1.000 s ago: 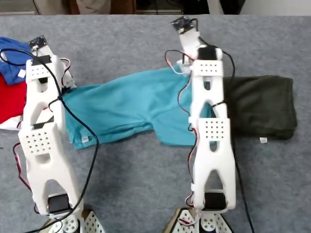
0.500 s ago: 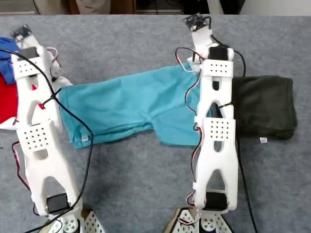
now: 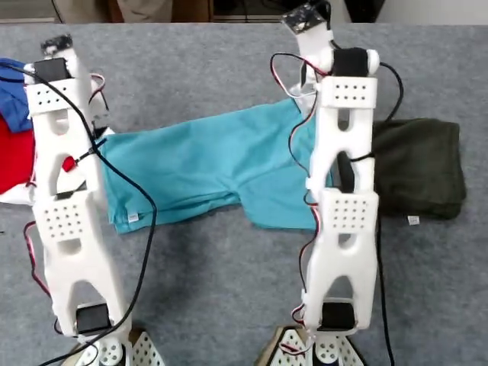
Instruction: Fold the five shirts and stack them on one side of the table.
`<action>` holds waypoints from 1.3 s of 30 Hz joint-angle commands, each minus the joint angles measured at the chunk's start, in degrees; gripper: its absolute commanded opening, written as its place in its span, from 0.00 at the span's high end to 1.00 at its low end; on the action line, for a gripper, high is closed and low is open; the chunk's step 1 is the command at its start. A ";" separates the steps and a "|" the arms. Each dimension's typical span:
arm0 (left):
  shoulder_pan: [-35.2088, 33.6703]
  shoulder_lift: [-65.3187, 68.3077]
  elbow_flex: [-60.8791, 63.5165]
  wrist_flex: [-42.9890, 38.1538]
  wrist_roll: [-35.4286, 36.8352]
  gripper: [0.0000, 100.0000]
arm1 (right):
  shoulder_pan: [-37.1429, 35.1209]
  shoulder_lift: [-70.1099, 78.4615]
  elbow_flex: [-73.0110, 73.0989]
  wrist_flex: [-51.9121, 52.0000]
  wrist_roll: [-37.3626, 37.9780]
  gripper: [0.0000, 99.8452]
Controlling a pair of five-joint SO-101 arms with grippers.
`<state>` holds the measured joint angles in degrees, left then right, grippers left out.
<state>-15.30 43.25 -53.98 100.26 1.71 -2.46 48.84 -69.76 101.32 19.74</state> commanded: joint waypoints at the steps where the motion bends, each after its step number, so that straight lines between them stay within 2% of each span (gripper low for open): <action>1: 0.35 -14.55 19.25 -0.97 -0.44 0.98 | -0.48 -12.44 14.90 0.09 -0.53 1.00; 5: 1.05 -26.68 38.42 -9.93 -0.44 0.98 | -0.04 -15.34 26.15 -7.47 -0.53 1.00; 11: 7.91 -38.37 67.16 -28.84 -0.18 0.98 | -0.13 -15.25 37.49 -20.66 -0.53 1.00; 14: 9.93 -39.08 75.43 -36.92 0.09 0.98 | 0.92 -15.25 43.65 -27.52 -0.35 1.00; 17: 10.64 -38.99 79.38 -39.74 3.60 0.98 | 2.51 -15.25 48.66 -34.02 -0.26 1.00; 22: 10.37 -38.99 84.04 -40.18 4.40 0.98 | 5.85 -14.99 52.62 -39.91 -0.26 1.00; 27: 10.55 -39.16 86.68 -39.82 4.40 0.98 | 8.22 -9.36 50.59 -42.64 -0.26 1.00; 33: 10.02 -39.60 85.36 -37.98 3.16 0.98 | 8.48 -5.85 41.36 -34.90 -0.09 1.00; 39: 10.64 -39.60 71.30 -26.55 2.73 0.98 | 6.11 -7.96 31.08 -23.21 3.08 1.00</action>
<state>-4.92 4.66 26.02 68.70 4.88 4.57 42.95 -32.22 73.36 21.93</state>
